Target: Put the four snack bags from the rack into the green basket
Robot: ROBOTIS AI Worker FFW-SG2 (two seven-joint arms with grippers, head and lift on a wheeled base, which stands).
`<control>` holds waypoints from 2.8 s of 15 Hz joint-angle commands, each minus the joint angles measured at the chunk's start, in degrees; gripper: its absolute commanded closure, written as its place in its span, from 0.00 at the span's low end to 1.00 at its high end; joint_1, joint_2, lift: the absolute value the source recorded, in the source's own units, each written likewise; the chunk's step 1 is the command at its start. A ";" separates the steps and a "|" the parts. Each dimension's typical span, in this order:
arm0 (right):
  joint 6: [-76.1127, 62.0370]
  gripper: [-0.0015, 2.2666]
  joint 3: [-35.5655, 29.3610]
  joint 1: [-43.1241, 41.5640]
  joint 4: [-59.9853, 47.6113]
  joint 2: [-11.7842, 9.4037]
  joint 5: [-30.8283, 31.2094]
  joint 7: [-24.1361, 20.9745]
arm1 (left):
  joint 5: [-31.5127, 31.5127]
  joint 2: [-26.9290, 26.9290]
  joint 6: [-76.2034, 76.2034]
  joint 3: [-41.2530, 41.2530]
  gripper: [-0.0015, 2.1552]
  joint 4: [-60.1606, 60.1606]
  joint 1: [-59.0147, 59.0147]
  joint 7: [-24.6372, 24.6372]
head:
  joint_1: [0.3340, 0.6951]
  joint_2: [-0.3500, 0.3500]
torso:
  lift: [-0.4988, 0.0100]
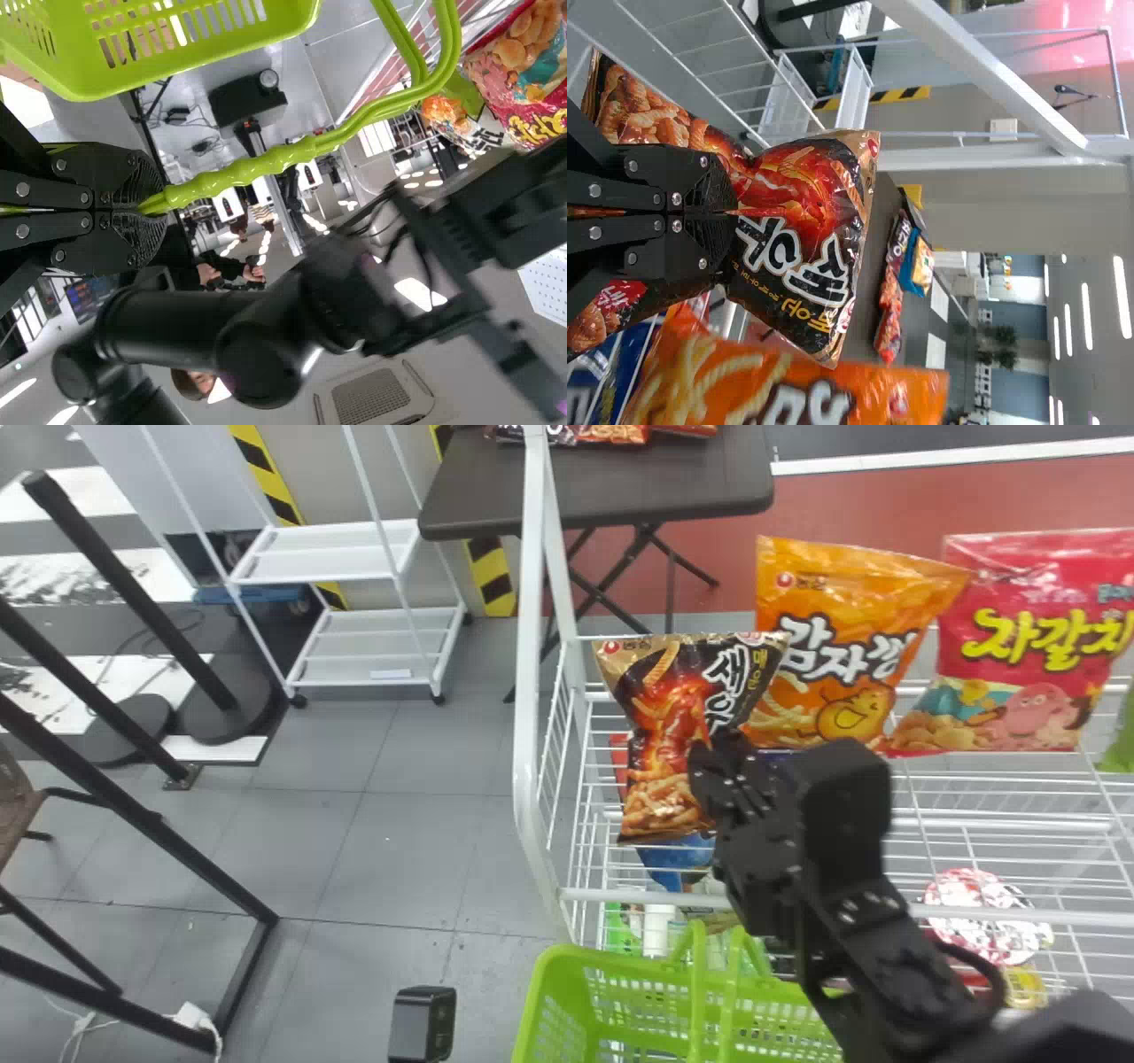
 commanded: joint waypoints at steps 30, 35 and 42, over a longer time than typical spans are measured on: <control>25.36 0.70 6.38 20.06 -14.56 -15.52 -2.37 -2.30 | -3.94 -5.81 -4.22 2.96 0.77 -0.05 1.41 0.88 | 1.00 0.66 | 0.96; 21.32 0.03 2.25 21.20 -14.82 -15.61 -1.32 -2.47 | -4.38 -5.81 -4.22 2.52 0.77 -0.14 1.49 0.88 | 1.00 0.60 | 0.96; -4.70 0.03 -4.34 15.58 -6.47 -10.86 1.41 -7.31 | -5.35 -5.81 -5.45 1.29 0.77 -0.49 2.28 0.97 | 1.00 0.40 | 0.96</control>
